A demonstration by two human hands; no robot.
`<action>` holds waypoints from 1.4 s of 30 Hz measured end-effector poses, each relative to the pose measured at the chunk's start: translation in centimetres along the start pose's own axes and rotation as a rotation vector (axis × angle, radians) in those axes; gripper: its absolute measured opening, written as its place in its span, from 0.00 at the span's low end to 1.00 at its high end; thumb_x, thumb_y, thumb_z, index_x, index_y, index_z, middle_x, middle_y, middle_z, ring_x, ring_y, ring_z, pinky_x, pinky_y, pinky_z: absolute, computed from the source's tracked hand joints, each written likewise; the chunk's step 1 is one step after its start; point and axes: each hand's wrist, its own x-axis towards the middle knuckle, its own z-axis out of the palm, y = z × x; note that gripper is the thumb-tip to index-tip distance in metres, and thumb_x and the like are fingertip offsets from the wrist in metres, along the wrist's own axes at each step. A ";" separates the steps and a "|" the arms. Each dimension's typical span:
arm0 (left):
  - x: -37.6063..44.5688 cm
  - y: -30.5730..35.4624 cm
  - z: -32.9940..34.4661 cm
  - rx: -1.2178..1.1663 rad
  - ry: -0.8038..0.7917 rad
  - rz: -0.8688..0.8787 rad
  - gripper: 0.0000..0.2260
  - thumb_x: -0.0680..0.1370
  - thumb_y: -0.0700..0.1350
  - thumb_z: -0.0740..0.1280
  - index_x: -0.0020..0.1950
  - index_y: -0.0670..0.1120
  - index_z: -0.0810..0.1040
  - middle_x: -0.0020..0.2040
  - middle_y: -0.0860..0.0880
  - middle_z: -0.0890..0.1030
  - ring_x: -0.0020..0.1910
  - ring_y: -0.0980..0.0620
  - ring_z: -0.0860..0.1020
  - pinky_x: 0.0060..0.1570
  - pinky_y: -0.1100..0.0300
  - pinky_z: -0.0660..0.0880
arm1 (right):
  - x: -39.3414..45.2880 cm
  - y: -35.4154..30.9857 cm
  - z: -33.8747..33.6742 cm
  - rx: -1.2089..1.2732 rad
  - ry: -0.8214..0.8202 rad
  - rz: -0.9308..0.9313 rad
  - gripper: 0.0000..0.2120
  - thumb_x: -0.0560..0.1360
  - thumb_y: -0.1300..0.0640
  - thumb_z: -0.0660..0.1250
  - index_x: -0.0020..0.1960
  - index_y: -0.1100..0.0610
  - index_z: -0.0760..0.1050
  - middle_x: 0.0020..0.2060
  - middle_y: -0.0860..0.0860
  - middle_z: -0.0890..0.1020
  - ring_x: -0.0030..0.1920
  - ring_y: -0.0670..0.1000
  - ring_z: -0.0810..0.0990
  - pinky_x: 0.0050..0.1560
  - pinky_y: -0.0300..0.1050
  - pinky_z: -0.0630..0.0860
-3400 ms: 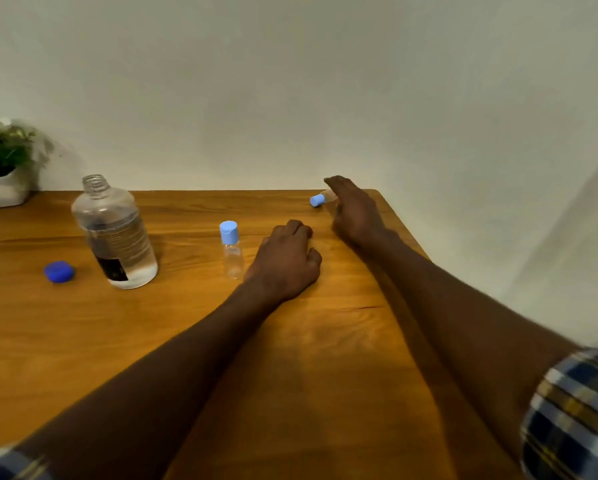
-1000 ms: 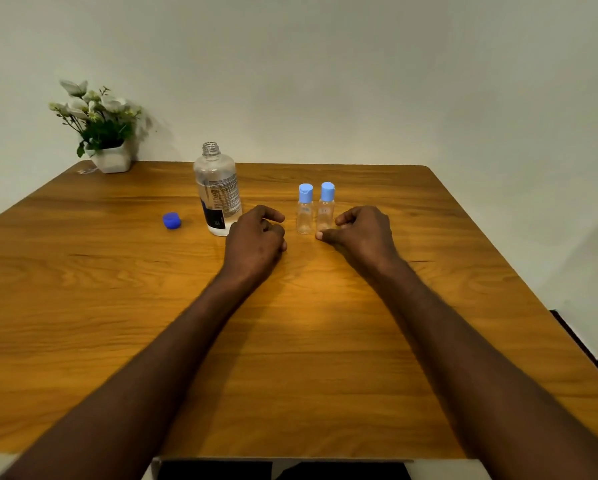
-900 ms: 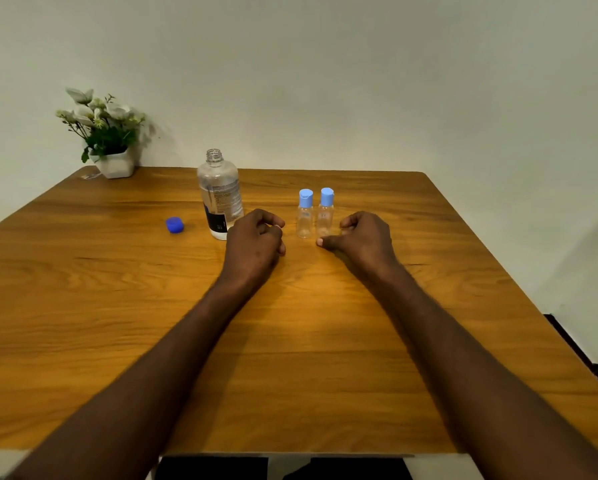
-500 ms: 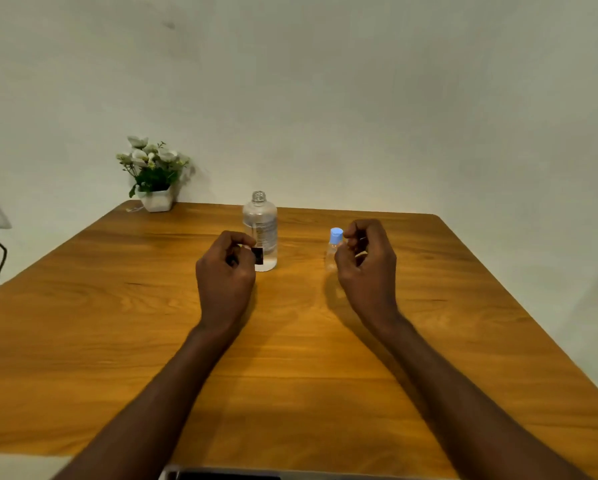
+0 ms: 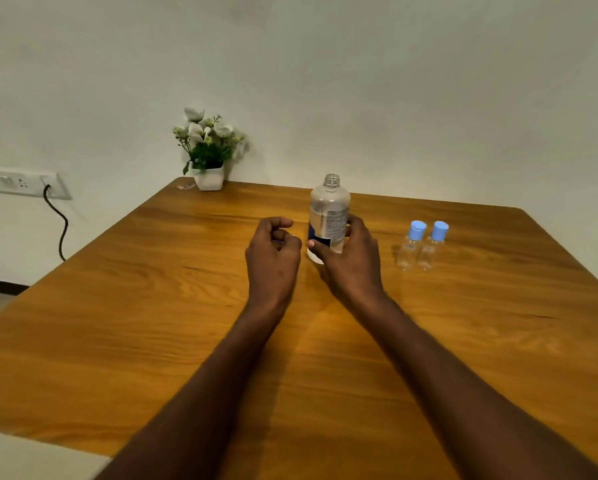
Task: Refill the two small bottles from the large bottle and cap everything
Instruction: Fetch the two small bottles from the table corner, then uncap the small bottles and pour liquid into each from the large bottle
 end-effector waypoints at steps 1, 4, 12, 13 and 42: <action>0.0 0.0 0.1 0.005 0.001 -0.005 0.12 0.80 0.36 0.67 0.61 0.45 0.80 0.41 0.49 0.79 0.37 0.55 0.75 0.38 0.56 0.73 | 0.1 0.1 0.0 0.001 -0.003 0.009 0.38 0.69 0.41 0.79 0.73 0.47 0.67 0.68 0.48 0.77 0.67 0.53 0.76 0.63 0.56 0.79; -0.3 0.3 0.0 0.016 -0.002 0.008 0.10 0.79 0.37 0.66 0.58 0.45 0.82 0.41 0.44 0.82 0.36 0.48 0.77 0.37 0.51 0.74 | 0.0 -0.2 -0.1 0.011 -0.003 0.012 0.35 0.70 0.43 0.79 0.72 0.49 0.70 0.66 0.49 0.78 0.66 0.52 0.77 0.62 0.56 0.80; -2.1 1.9 -0.2 0.034 -0.033 0.208 0.08 0.79 0.38 0.64 0.53 0.45 0.82 0.40 0.48 0.83 0.38 0.49 0.81 0.40 0.46 0.79 | -2.1 -1.5 -2.7 -0.047 -0.010 0.000 0.45 0.70 0.46 0.81 0.78 0.50 0.60 0.74 0.51 0.67 0.72 0.53 0.71 0.66 0.49 0.76; -2.6 2.2 -0.1 0.026 -0.040 0.235 0.08 0.80 0.37 0.65 0.54 0.45 0.82 0.42 0.49 0.83 0.40 0.50 0.82 0.41 0.46 0.80 | -2.8 -1.8 -3.6 -0.089 0.027 -0.040 0.43 0.72 0.47 0.79 0.78 0.51 0.59 0.74 0.51 0.67 0.70 0.53 0.72 0.63 0.45 0.76; -5.9 4.5 10.3 -0.011 -0.177 0.177 0.12 0.80 0.45 0.75 0.63 0.49 0.80 0.53 0.54 0.84 0.53 0.59 0.82 0.51 0.65 0.80 | -1.2 1.8 -12.4 0.214 0.496 -0.340 0.09 0.75 0.63 0.64 0.54 0.60 0.77 0.47 0.52 0.79 0.43 0.49 0.76 0.38 0.39 0.72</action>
